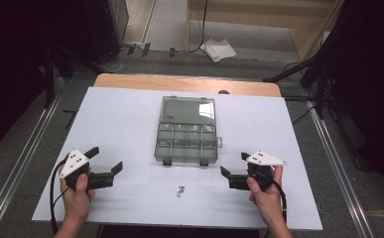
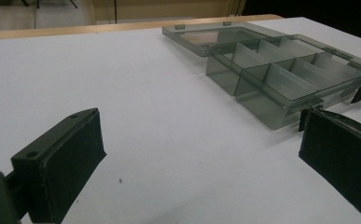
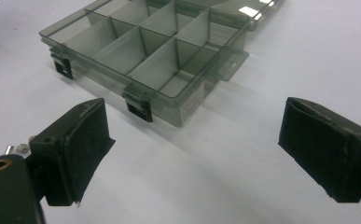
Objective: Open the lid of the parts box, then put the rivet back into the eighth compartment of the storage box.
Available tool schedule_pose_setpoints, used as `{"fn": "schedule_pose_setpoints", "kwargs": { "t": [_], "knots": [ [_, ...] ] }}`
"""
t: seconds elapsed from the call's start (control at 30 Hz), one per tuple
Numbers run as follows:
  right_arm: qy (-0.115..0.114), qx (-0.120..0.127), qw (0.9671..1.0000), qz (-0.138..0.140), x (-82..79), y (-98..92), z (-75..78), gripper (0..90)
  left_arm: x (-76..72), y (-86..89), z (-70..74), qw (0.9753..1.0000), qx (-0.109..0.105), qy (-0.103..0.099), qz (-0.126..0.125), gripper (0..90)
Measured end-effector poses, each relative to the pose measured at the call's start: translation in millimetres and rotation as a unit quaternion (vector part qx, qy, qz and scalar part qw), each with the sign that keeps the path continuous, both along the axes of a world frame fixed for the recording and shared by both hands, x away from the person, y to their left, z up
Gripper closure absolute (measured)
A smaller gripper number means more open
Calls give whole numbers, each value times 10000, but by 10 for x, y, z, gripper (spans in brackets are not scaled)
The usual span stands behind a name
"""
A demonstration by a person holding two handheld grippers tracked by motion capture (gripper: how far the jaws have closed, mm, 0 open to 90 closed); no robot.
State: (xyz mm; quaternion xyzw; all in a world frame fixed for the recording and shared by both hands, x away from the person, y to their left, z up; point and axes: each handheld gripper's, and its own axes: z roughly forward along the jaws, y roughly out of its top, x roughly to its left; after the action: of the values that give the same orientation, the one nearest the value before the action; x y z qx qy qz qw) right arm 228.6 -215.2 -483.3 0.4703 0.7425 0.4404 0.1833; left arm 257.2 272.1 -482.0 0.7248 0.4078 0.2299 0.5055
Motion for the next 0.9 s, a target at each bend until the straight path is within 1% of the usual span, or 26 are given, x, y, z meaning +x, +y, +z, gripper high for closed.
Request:
{"fn": "schedule_pose_setpoints", "kwargs": {
  "t": [0.1,0.13,0.2,0.3,0.37,0.4,0.47,0.5,0.6,0.67,0.7,0.73,0.8,0.87,0.9],
  "knots": [
    [26,83,9999,112,4,44,25,106,-16,87,0,10000,-46,3,57,0],
    [7,61,9999,140,7,54,28,107,-18,114,-3,9999,-72,-9,91,0],
    [44,59,9998,199,6,98,41,110,-33,172,-3,9999,-86,10,142,0],
    [42,42,9994,340,5,165,68,111,-59,220,-4,9998,-97,-9,171,0],
    [84,33,9989,463,8,207,92,111,-76,244,-6,9998,-123,-13,180,0],
    [123,27,9988,480,4,236,106,113,-88,258,-2,9998,-108,-1,184,0],
    [123,-47,9976,673,0,290,135,112,-99,276,1,9998,-109,-30,191,0],
    [142,-99,9973,715,-1,308,147,112,-105,287,1,9997,-149,-45,192,0],
    [163,-263,9959,849,-5,386,194,114,-105,298,0,9996,-157,-40,226,0],
    [194,-180,9952,940,-8,421,213,116,-98,290,-11,9996,-119,-22,236,0],
    [236,-190,9945,1003,-7,447,223,116,-103,287,-12,9996,-105,-25,246,0],
    [229,-256,9940,1036,-3,478,232,117,-109,291,-7,9996,-96,-32,251,0],
    [280,-307,9922,1178,-5,552,259,125,-115,300,-6,9996,-132,-68,251,0],
    [304,-368,9903,1308,-4,612,282,138,-119,314,-11,9996,-144,-54,253,0],
    [313,-436,9889,1384,3,655,296,141,-118,319,-13,9995,-162,-64,258,0]
  ]
}}
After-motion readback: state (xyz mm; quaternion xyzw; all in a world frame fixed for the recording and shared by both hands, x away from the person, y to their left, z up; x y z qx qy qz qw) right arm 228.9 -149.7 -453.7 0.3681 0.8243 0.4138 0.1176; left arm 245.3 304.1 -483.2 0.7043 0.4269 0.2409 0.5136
